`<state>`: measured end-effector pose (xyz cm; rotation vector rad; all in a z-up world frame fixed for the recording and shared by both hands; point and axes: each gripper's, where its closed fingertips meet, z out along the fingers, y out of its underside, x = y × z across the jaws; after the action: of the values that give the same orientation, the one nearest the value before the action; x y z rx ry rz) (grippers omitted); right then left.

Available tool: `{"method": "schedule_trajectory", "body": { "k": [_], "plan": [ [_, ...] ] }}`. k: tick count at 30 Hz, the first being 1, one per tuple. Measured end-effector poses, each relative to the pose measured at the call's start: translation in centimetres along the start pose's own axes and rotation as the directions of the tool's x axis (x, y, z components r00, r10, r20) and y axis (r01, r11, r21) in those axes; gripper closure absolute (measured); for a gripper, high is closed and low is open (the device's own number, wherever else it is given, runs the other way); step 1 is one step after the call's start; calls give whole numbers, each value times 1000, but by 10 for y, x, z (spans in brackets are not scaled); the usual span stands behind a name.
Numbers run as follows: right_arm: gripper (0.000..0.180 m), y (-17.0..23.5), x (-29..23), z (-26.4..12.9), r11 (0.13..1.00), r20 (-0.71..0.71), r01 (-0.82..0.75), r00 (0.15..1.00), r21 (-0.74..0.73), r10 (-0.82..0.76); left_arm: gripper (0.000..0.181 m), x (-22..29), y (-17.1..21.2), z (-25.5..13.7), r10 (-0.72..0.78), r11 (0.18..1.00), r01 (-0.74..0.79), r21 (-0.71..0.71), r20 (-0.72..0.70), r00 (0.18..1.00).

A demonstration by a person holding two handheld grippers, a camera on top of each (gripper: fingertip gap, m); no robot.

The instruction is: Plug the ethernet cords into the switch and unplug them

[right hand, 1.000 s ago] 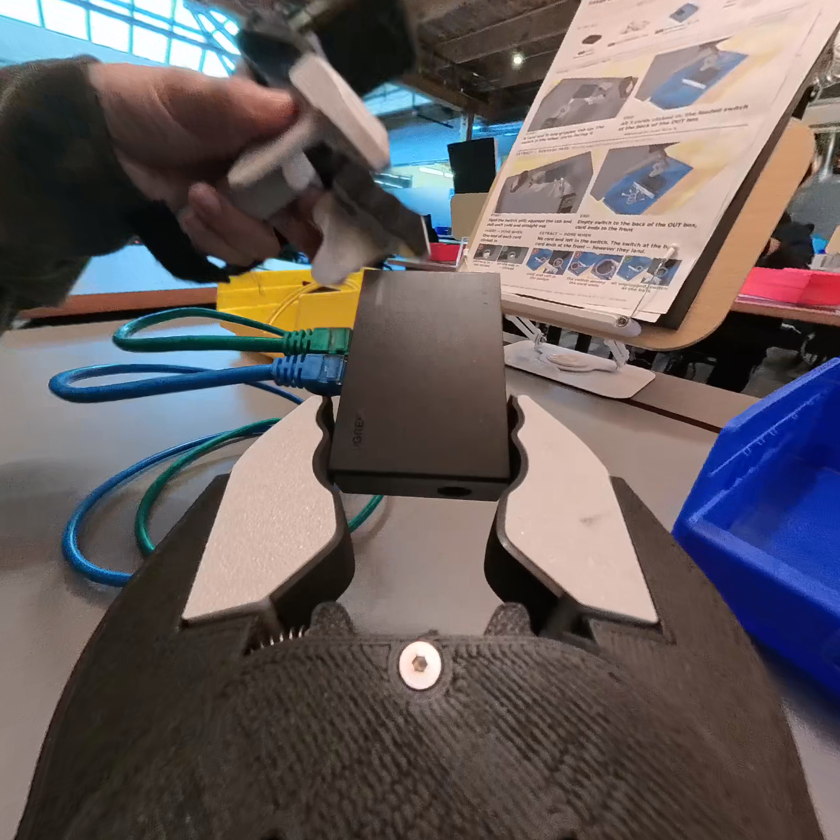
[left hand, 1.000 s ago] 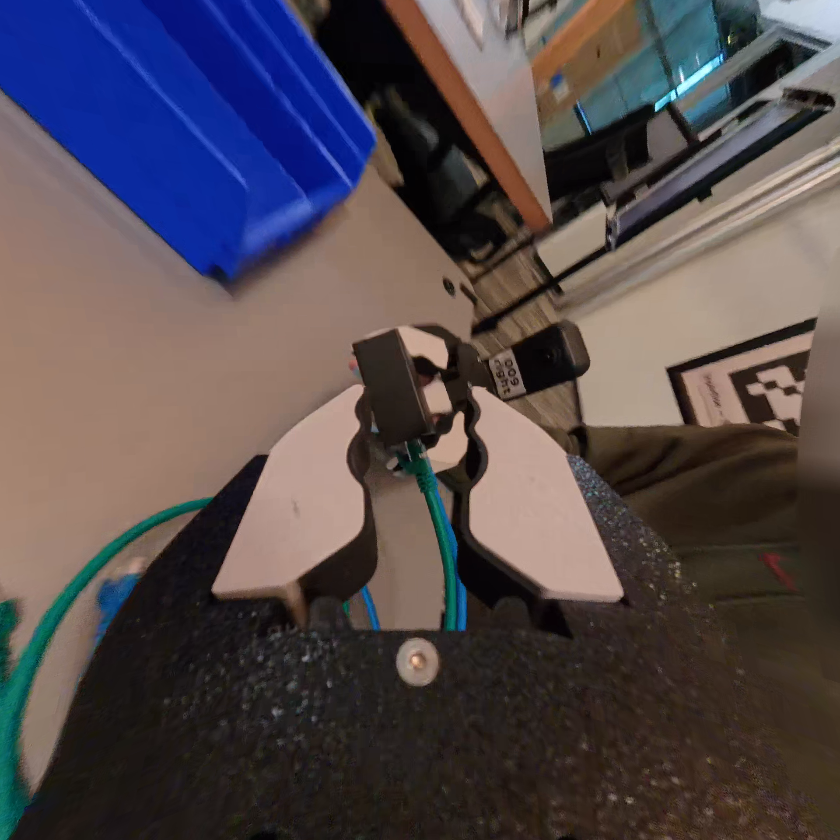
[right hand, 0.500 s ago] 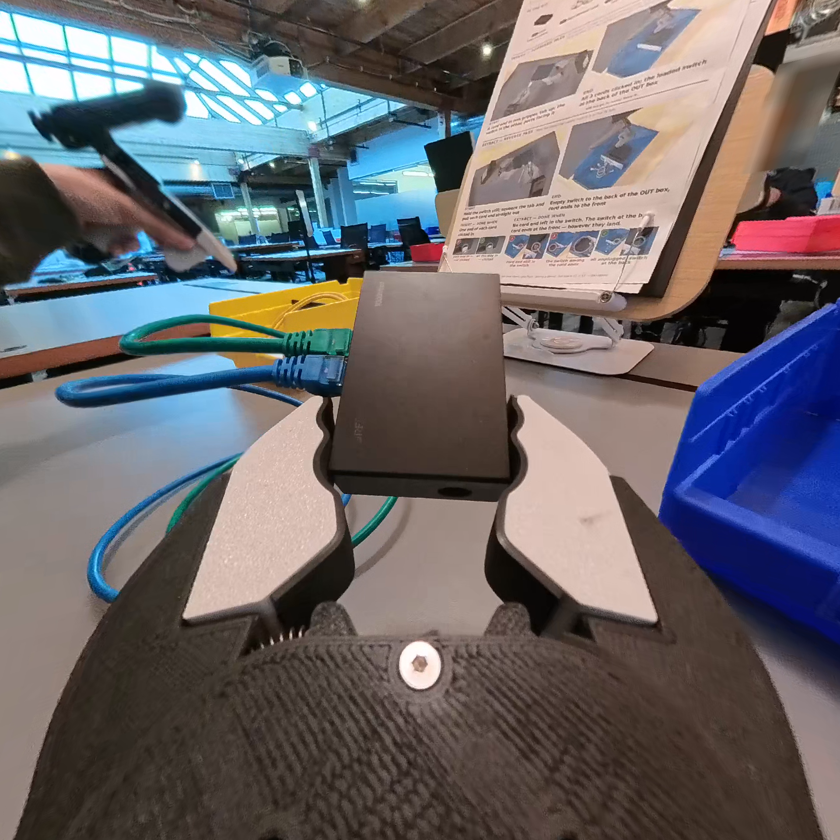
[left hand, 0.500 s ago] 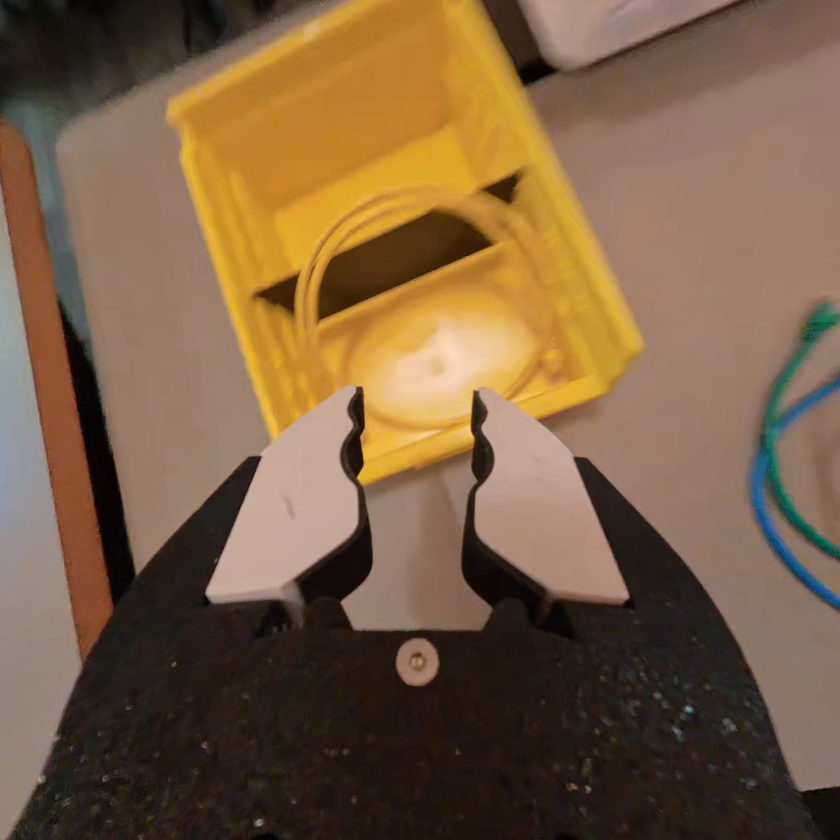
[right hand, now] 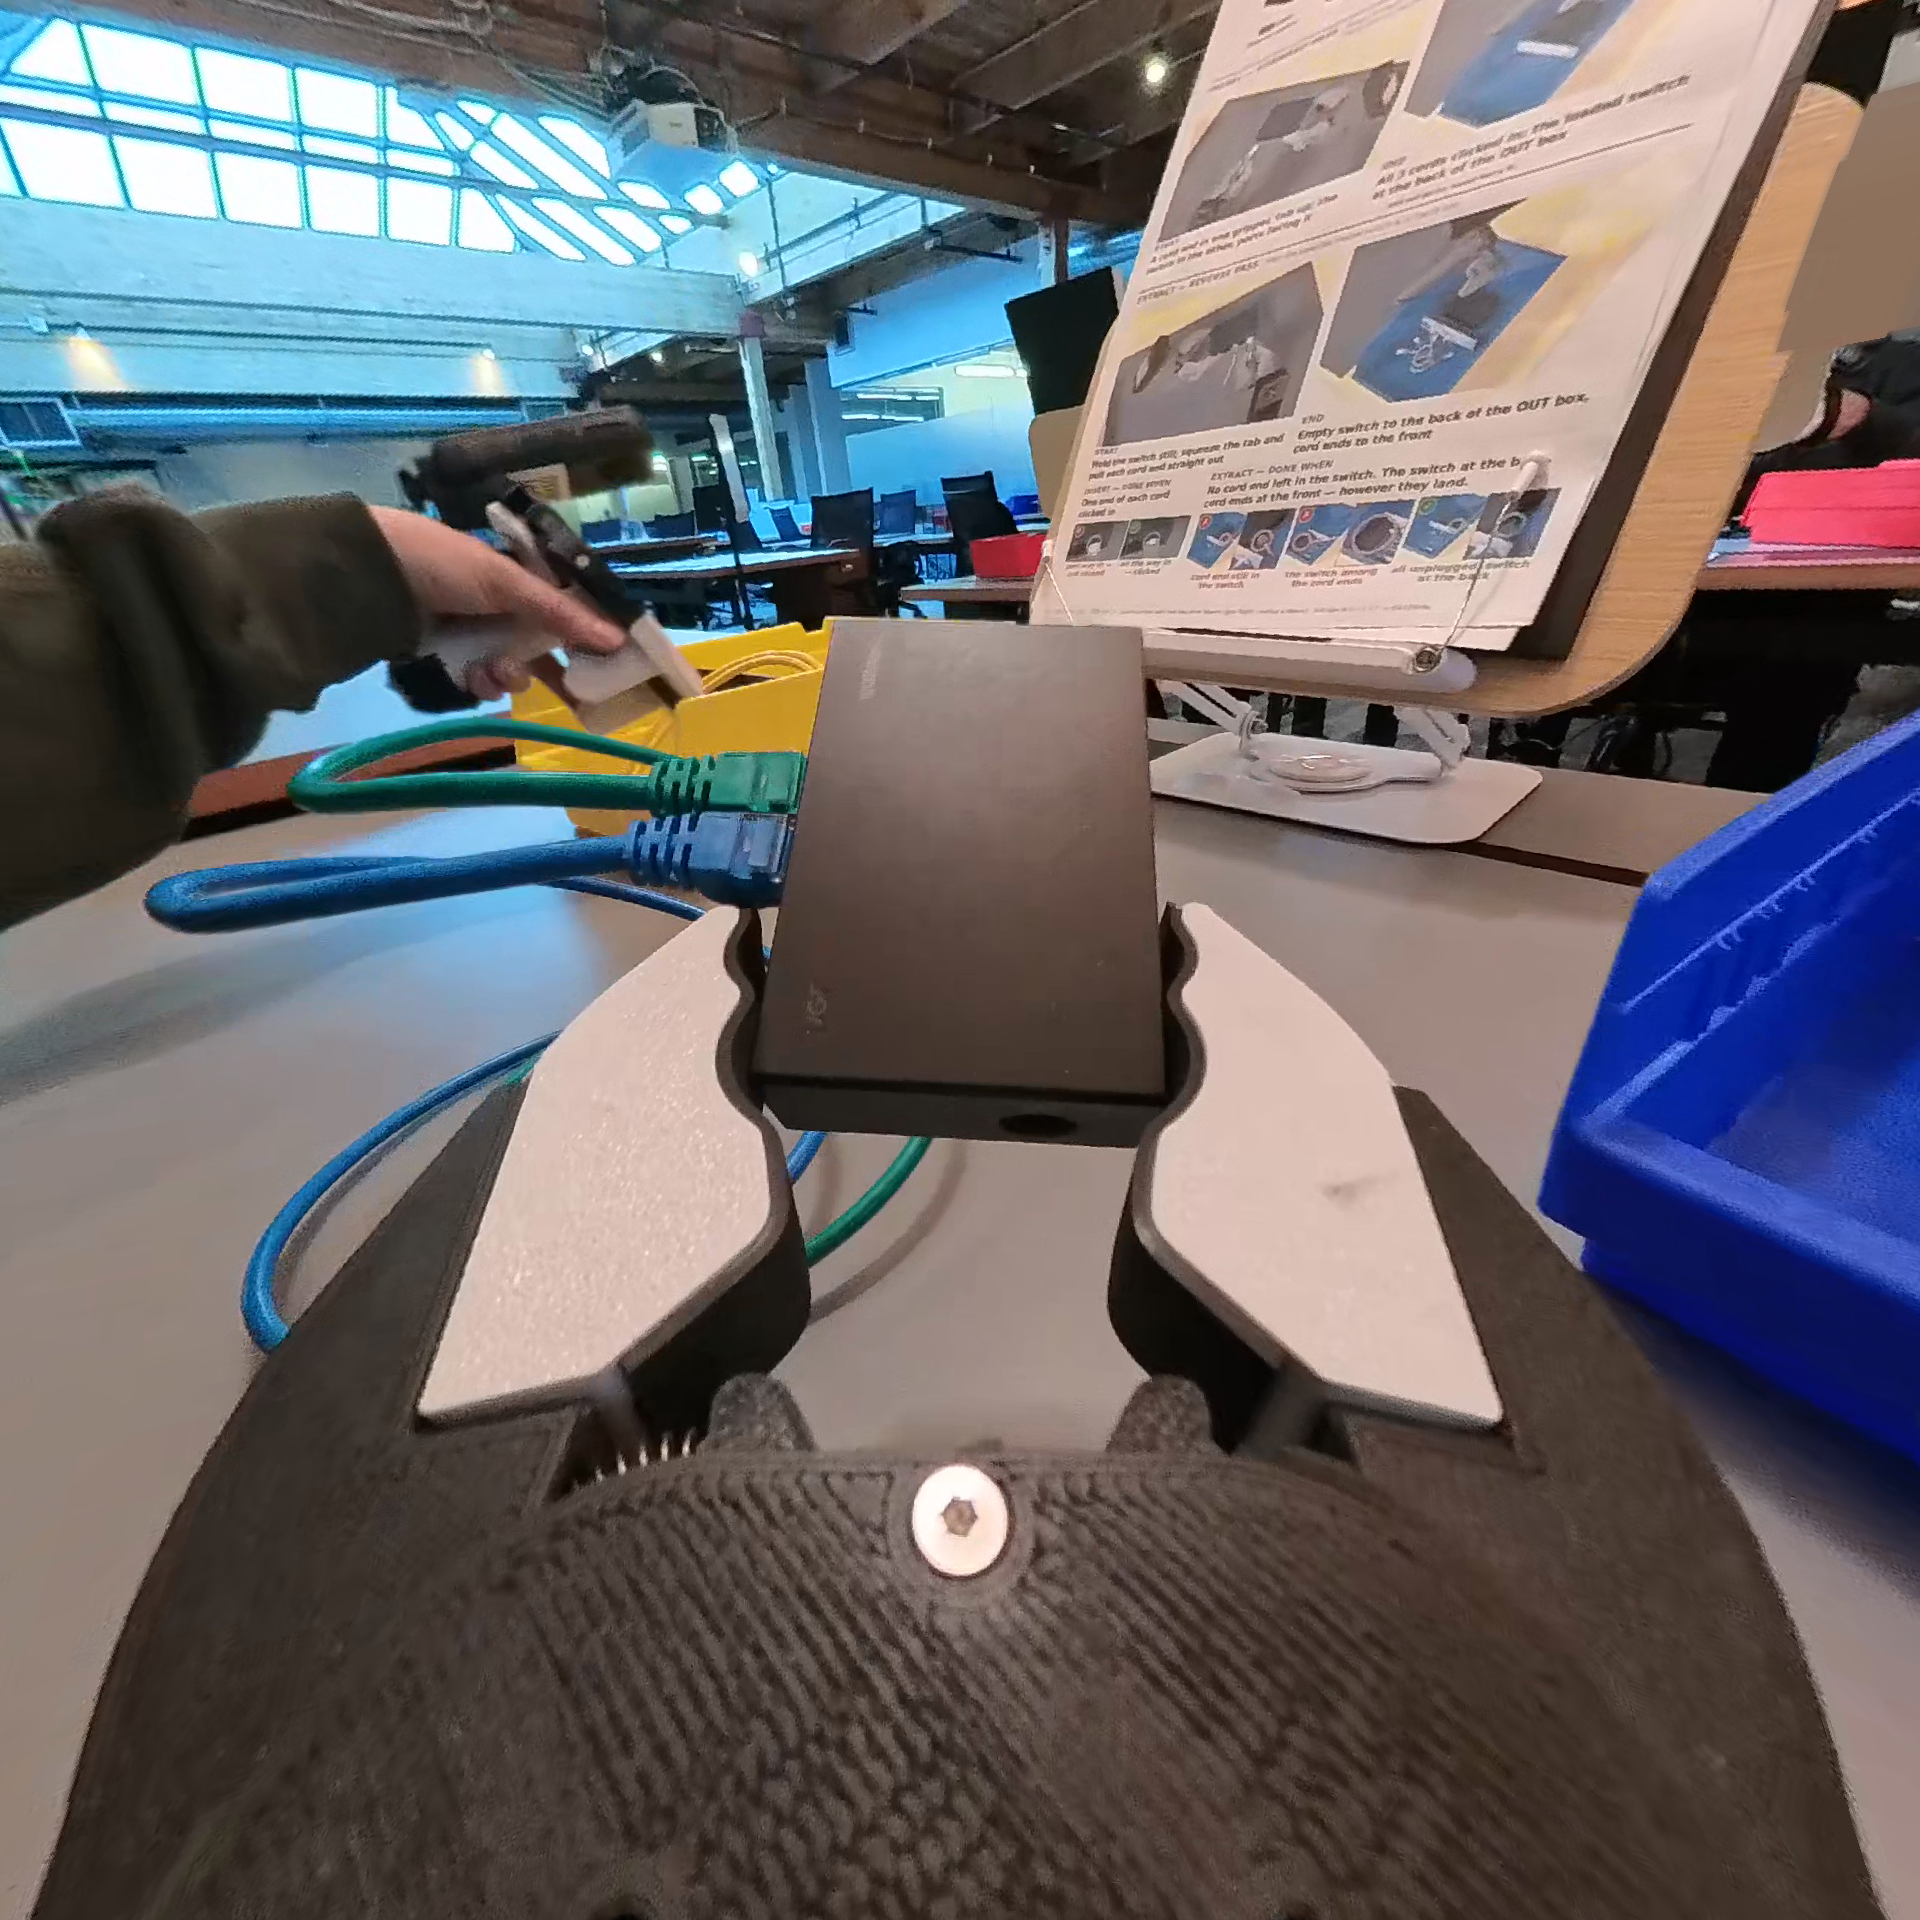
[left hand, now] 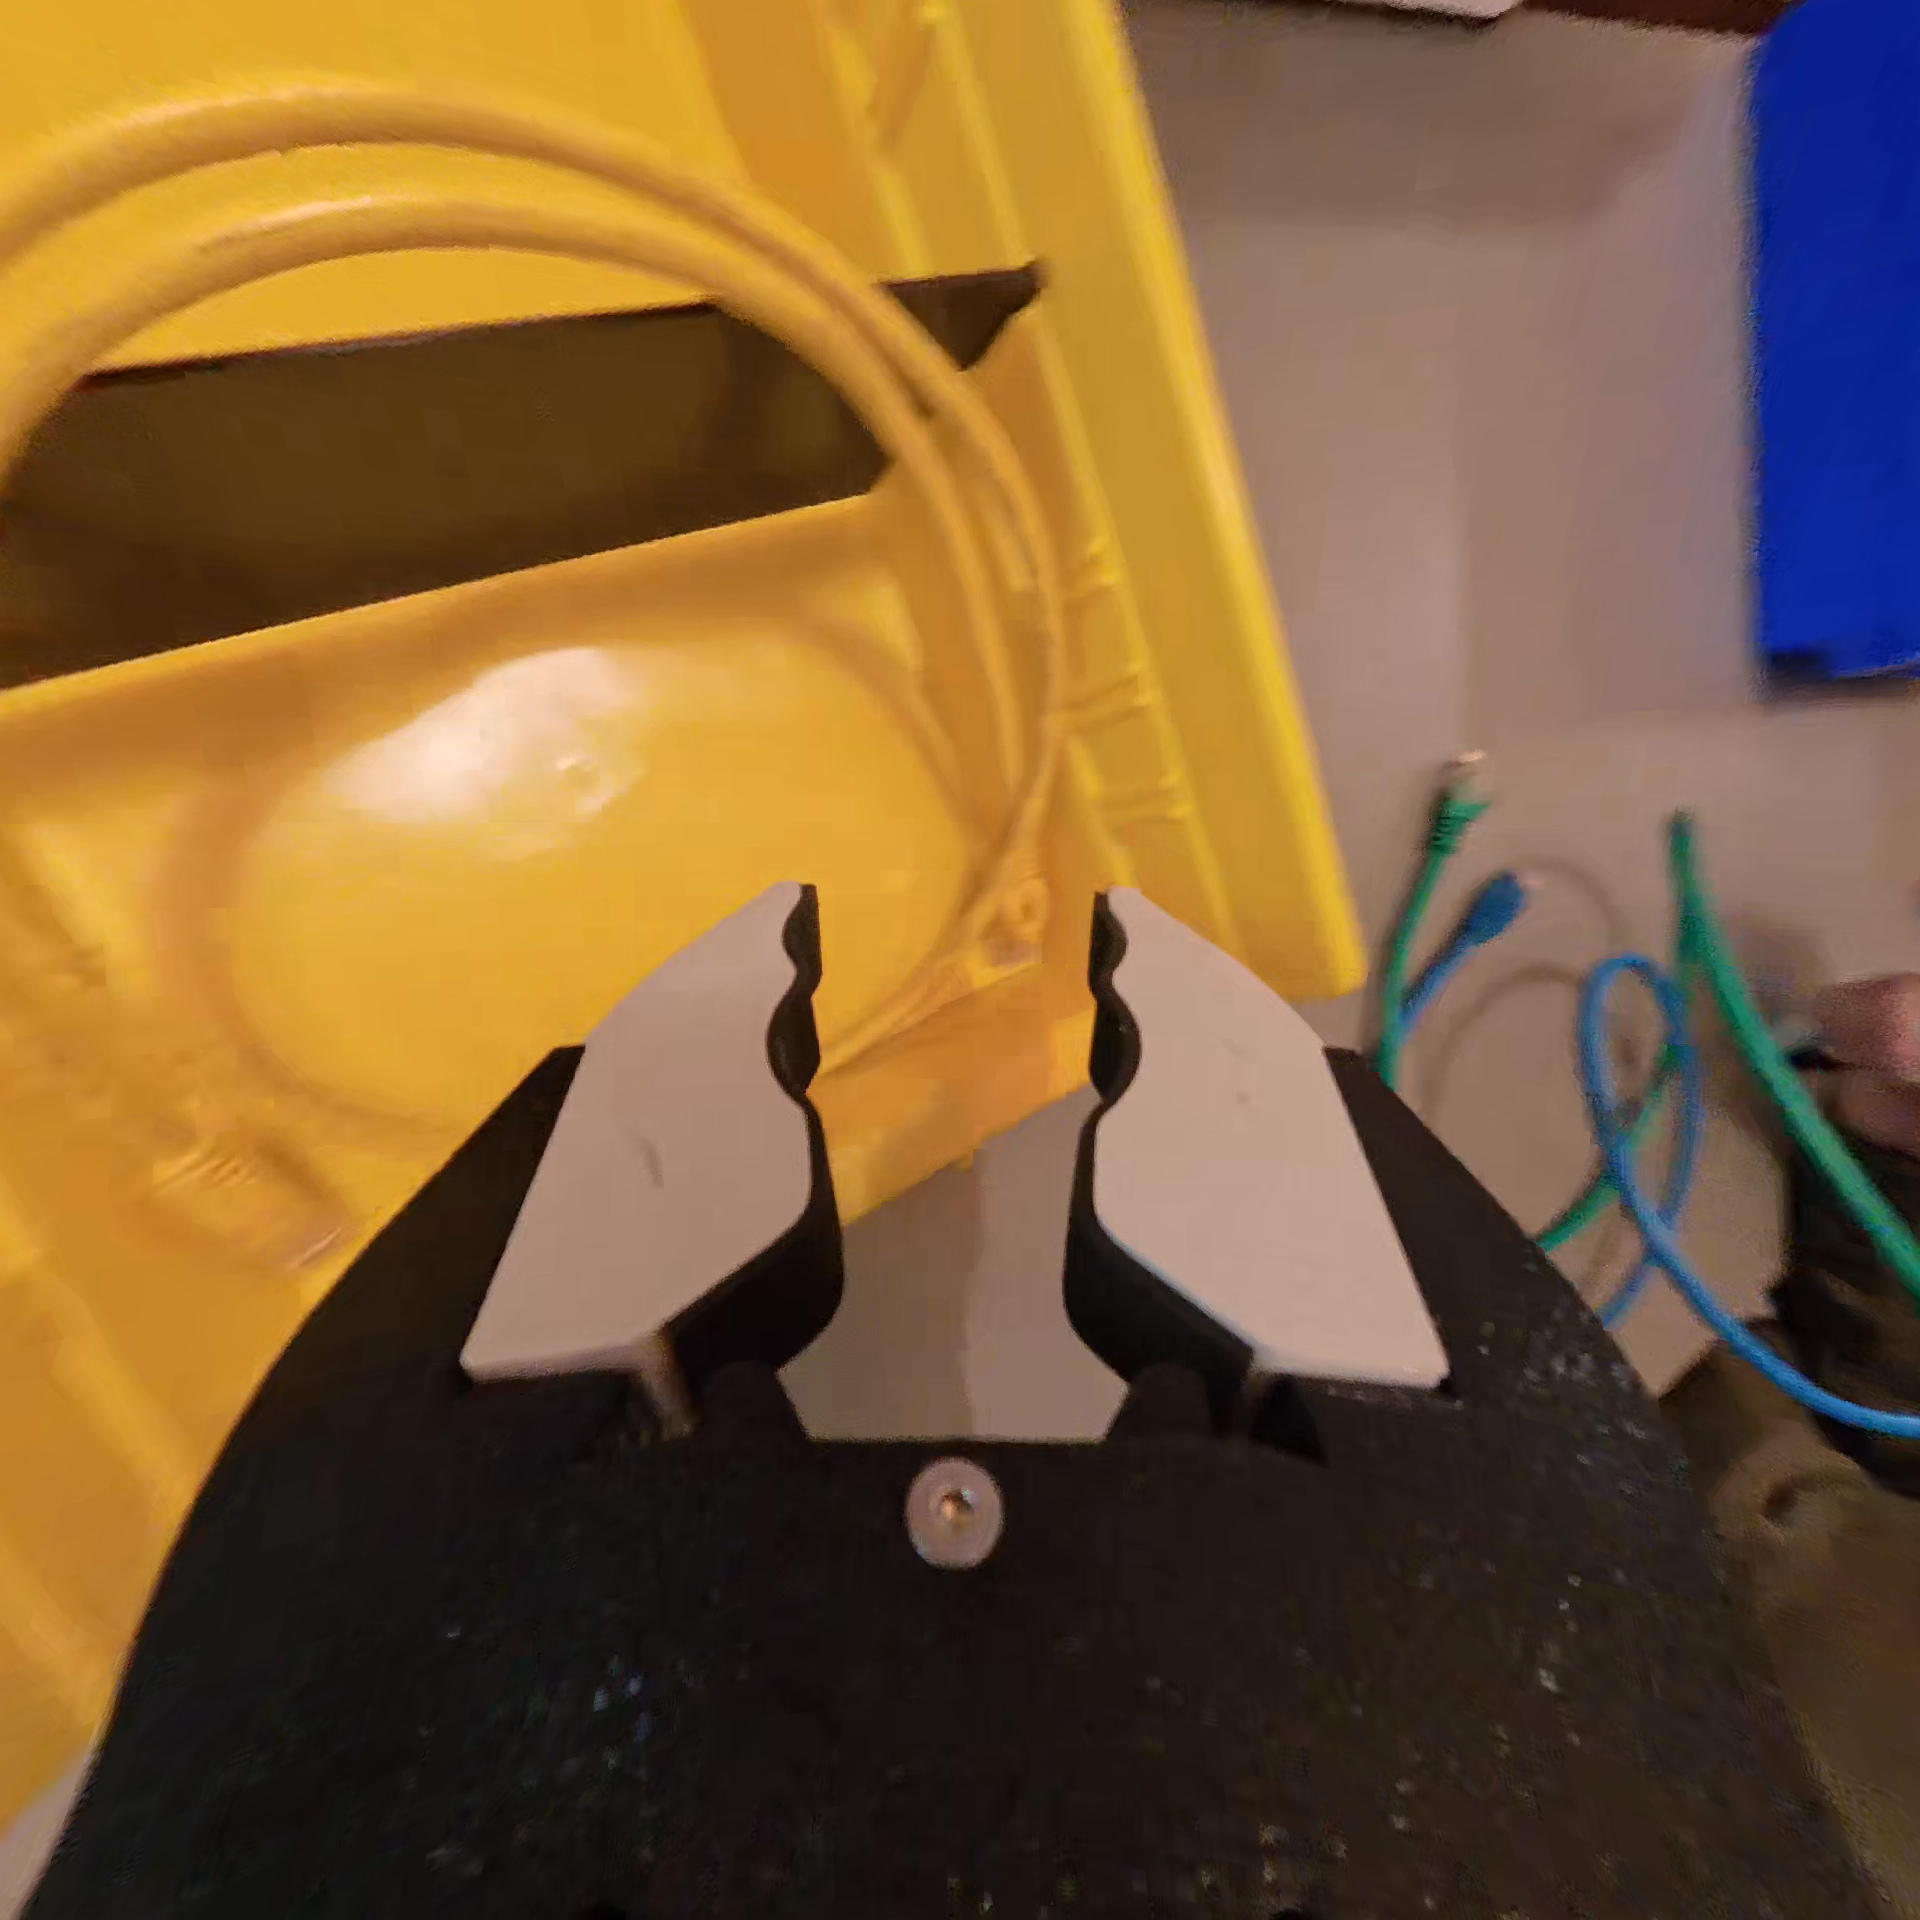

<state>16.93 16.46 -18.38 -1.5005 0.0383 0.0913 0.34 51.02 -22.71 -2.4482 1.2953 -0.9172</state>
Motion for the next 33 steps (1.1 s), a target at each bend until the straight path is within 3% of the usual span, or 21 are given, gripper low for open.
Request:
{"method": "schedule_trajectory", "body": {
  "k": [1, 9, 12, 14, 16, 20, 27, 31, 33],
  "plan": [
    [107, 0, -1, 0, 1000, 2, 5, 1000, -1, -5, 132, 3, -6, 4, -4, 1000, 4, 10, -17, 1000],
    [107, 2, -4, 1, 1000, 19, 17, 1000, -12, -16, 136, 2, -13, 52, 17, 997, -23, -70, -76, 997],
    [107, 2, -6, 2, 999, 27, 31, 999, -15, -30, 142, 4, -13, 60, -18, 999, 9, -51, -186, 982],
    [107, 3, -7, 2, 999, 26, 39, 999, -19, -39, 166, 17, -14, 57, -35, 999, 27, -30, -330, 943],
    [107, 3, -8, 3, 999, 27, 44, 999, -24, -43, 170, 24, -12, 51, 21, 1000, -22, 1, -385, 923],
    [107, 2, -7, 2, 999, 22, 42, 999, -17, -41, 170, 26, -16, 26, 68, 997, -55, 47, -323, 944],
    [107, -3, -2, -3, 999, 6, 18, 1000, 27, -18, 172, 77, -55, -77, 129, 954, -33, 299, -307, 943],
    [107, -7, 0, -6, 998, 4, 16, 1000, 53, -17, 181, 134, -52, -125, 242, 910, -80, 406, -366, 898],
    [107, -7, 1, -8, 998, -5, 34, 999, 49, -34, 181, 145, -41, -128, 280, 902, -143, 409, -298, 913]
  ]
}}
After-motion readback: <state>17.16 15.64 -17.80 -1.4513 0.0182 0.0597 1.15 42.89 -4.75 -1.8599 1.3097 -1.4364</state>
